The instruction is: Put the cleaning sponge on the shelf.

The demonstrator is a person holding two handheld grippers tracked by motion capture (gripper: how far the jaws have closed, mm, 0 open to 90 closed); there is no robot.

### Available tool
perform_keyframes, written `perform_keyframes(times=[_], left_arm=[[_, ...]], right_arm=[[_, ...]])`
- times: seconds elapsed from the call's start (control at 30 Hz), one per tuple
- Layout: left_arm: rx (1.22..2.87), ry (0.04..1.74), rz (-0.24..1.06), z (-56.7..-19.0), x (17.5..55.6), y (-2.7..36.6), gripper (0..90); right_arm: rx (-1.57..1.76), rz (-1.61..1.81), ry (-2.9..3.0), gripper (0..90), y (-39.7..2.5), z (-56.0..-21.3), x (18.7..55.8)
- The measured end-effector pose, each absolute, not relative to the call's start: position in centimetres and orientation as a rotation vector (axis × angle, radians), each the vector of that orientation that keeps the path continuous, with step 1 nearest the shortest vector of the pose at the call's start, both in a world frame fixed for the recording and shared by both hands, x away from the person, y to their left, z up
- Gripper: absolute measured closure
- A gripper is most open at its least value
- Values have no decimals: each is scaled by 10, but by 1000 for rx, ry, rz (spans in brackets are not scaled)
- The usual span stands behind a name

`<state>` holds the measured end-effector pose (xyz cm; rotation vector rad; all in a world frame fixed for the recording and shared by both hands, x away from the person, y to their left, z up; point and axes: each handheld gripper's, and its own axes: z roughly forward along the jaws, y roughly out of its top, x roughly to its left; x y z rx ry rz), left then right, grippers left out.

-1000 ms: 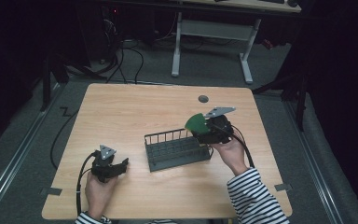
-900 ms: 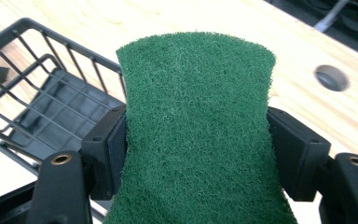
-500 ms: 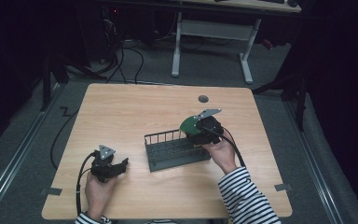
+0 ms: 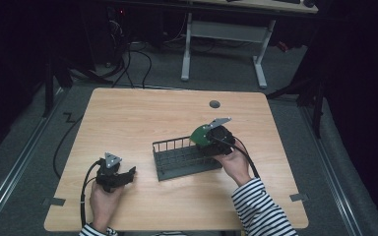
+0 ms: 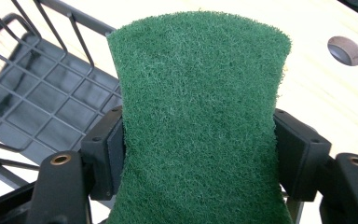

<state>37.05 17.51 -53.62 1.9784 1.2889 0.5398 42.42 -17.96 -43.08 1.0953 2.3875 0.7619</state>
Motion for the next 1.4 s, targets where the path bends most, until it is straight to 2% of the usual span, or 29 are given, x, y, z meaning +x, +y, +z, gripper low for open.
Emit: perform_keyframes(times=[1.4], left_arm=[[1976, 1289, 538, -536, 371, 175, 305]], right_arm=[[1146, 731, 2471, 296, -176, -442, 428]])
